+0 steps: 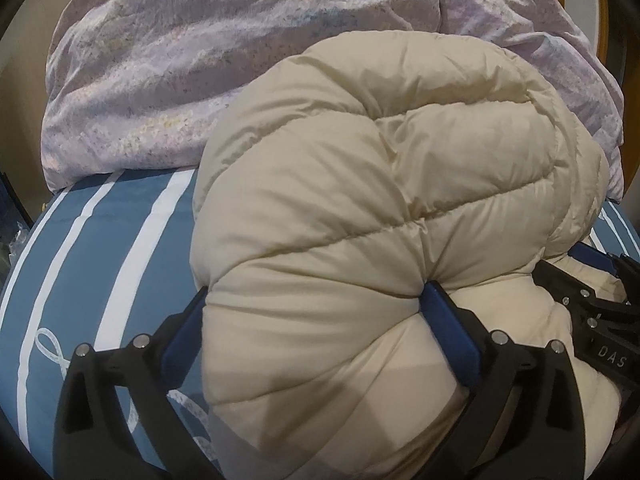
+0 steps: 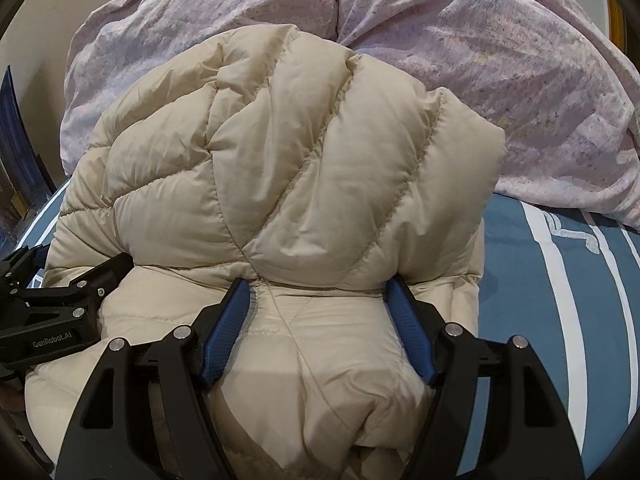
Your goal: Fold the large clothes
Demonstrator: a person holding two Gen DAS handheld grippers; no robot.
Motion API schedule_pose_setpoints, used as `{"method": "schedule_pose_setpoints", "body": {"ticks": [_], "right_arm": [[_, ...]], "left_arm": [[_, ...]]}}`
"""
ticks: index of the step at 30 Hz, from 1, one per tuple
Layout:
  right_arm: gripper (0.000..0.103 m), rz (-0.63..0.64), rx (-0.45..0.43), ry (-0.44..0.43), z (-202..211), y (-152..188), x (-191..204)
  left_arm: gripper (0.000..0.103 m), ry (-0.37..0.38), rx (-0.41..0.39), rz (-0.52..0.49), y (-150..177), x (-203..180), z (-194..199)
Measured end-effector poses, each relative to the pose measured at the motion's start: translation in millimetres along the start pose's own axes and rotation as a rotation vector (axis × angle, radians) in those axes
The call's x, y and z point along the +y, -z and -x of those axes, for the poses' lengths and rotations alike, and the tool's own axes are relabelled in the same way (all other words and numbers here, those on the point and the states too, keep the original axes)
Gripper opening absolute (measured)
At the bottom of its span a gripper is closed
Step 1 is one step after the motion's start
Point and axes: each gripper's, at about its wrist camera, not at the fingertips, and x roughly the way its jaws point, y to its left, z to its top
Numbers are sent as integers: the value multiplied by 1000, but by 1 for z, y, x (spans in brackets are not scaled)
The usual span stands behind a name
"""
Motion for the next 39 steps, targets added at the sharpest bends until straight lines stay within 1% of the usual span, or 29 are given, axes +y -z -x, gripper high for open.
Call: {"method": "schedule_pose_setpoints", "body": {"ticks": [8,18,23,29,32,34,39], "right_arm": [[72,-2,-1,-2,1,0,0],[74,-5,-9,2,4,2,-1],[75,-2,-14,5,4,2,1],[81,-1,-39,19,10,3,2],[85,9,-43,42,26,10,5],[93,2,-46,51,37,14,5],[97,-54,-36,20,77,32,-1]], "left_arm": [[101,-10,-1,-8,2,-3,-4],[101,-5,-2,-4,4,-5,-5],[101,17,-2,16,4,-1,-7],[101,66,-11,67,8,7,-9],[101,67,-30,79,18,8,3],[101,66,-38,88,25,8,16],[101,104,-54,119,43,26,63]]}}
